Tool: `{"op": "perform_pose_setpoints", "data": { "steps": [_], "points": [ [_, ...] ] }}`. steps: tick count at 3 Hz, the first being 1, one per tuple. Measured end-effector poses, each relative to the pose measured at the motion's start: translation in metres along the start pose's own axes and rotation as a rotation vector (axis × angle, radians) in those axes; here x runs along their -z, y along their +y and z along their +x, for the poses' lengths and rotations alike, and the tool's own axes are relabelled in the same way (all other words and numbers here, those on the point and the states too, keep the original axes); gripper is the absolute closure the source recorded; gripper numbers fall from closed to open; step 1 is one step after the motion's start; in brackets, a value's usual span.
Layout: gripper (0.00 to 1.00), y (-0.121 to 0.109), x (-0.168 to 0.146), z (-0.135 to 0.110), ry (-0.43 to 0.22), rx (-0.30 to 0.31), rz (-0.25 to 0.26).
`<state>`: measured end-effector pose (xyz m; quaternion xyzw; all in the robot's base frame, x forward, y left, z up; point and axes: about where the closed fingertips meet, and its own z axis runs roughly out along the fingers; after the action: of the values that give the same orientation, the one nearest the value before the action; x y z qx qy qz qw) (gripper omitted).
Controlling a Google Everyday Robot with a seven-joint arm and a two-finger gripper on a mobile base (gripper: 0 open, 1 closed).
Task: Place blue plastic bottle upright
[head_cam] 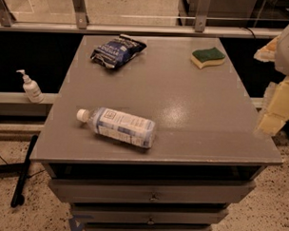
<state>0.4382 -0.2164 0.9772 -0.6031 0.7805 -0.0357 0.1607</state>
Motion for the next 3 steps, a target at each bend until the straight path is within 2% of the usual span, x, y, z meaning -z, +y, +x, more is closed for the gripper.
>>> {"op": "perform_pose_setpoints", "data": {
  "steps": [1,2,3],
  "points": [
    [0.00,0.000,0.000,0.000,0.000,0.000,0.000],
    [0.00,0.011,-0.015,-0.044,-0.054,0.011,-0.023],
    [0.00,0.035,-0.040,-0.123,-0.136,0.014,-0.084]
  ]
}}
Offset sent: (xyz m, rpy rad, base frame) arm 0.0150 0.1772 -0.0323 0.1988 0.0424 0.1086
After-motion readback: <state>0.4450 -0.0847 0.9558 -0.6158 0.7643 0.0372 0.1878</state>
